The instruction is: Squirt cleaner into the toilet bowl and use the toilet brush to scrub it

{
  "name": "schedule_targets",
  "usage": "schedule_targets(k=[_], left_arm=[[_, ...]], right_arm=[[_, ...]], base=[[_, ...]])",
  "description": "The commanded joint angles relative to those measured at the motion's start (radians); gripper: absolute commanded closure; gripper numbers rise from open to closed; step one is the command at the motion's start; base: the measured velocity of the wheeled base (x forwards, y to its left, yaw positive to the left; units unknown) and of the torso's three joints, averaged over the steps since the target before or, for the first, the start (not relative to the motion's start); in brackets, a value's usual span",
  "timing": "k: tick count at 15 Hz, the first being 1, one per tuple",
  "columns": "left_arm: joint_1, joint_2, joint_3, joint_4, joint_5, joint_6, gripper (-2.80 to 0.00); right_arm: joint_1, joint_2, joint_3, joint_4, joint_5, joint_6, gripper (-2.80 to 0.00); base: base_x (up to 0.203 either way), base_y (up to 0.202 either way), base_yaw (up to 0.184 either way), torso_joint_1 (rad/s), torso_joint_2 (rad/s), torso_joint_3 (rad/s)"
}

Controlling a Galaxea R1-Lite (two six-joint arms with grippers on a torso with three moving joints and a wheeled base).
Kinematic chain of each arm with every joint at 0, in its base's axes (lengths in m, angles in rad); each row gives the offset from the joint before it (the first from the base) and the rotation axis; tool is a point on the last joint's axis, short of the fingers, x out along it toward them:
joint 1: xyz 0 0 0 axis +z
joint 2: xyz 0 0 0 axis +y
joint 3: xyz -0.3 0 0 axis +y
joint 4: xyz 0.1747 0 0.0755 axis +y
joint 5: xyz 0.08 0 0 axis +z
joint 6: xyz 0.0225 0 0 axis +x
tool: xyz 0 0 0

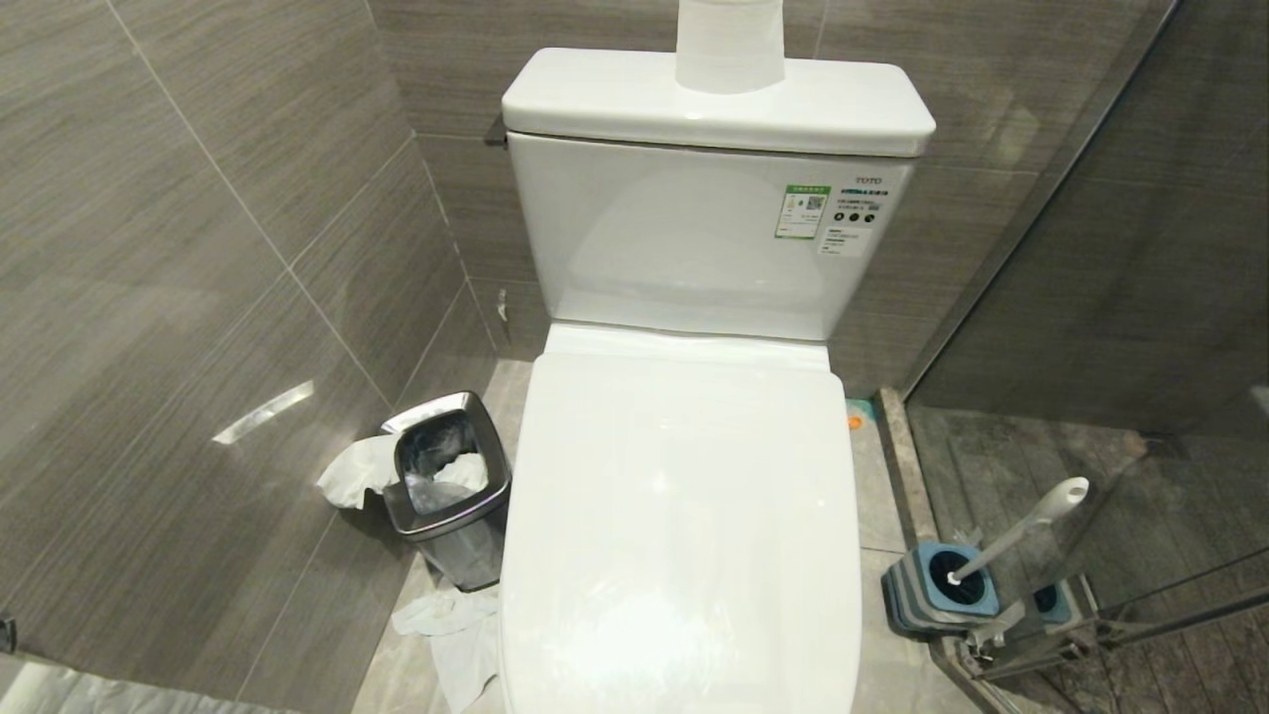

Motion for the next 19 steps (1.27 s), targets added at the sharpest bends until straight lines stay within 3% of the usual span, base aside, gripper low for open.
schedule_targets(k=[1,19], left_arm=[[0.000,0.001,0.002,0.000,-0.001,0.000,0.00],[0.000,0.000,0.002,0.000,0.000,0.000,0.00]], right_arm=[[0.000,0.001,0.000,0.000,0.000,0.000,0.00],[0.000,0.001,-0.001,-0.002,-0.021,0.032,0.00]], base=[[0.000,0.000,0.000,0.000,0.00,0.000],[0.000,0.000,0.000,0.000,0.00,0.000]])
